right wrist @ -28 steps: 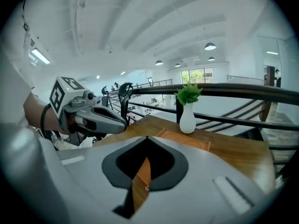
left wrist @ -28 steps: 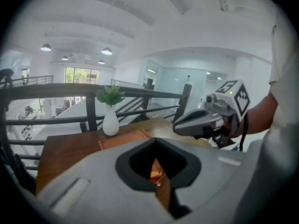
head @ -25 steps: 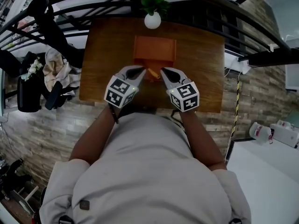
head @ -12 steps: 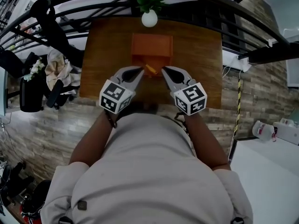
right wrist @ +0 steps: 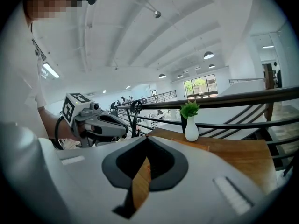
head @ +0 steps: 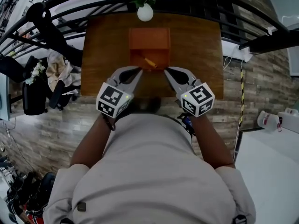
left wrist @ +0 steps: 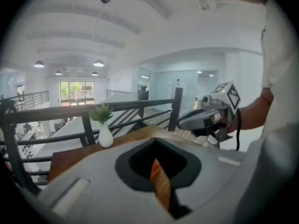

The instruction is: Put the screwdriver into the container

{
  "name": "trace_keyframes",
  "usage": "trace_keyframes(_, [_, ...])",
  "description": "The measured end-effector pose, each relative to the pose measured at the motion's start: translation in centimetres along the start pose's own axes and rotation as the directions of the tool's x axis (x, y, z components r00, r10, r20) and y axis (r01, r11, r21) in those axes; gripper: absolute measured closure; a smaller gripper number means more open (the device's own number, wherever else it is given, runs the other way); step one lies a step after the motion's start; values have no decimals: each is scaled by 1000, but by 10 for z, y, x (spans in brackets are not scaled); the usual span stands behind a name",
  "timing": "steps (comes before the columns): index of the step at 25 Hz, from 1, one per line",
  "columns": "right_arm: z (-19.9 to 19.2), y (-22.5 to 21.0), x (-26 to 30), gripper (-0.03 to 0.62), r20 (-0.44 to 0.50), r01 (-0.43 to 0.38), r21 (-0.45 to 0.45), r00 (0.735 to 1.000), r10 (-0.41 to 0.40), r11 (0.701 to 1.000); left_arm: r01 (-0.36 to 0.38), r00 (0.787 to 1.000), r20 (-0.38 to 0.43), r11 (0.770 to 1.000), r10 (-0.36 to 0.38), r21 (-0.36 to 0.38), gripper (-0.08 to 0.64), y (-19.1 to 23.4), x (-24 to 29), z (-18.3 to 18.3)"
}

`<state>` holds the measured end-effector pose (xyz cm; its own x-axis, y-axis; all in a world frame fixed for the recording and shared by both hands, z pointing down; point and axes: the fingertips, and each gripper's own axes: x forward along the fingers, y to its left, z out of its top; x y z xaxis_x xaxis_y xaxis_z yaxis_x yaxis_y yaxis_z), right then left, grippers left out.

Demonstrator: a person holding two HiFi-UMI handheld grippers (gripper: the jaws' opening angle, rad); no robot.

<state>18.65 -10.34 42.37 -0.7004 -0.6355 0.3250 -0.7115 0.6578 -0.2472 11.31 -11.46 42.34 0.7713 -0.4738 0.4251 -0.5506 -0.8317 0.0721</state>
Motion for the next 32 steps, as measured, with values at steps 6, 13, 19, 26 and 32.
trace_keyframes(6, [6, 20, -3, 586, 22, 42, -4, 999, -42, 999, 50, 998, 25, 999, -50, 9, 555, 1, -21, 1])
trace_keyframes(13, [7, 63, 3, 586, 35, 115, 8, 993, -115, 993, 105, 994, 43, 994, -106, 15, 555, 13, -68, -13])
trace_keyframes(19, [11, 108, 22, 586, 55, 150, 13, 987, -151, 989, 138, 989, 58, 990, -139, 30, 555, 25, -116, -20])
trace_keyframes(26, [16, 152, 32, 586, 78, 180, 1, 981, -179, 984, 169, 981, 85, 984, -172, 52, 555, 29, -163, -25])
trace_keyframes(32, [16, 189, 37, 586, 92, 210, -2, 974, -209, 978, 187, 974, 118, 980, -194, 67, 555, 30, -202, -33])
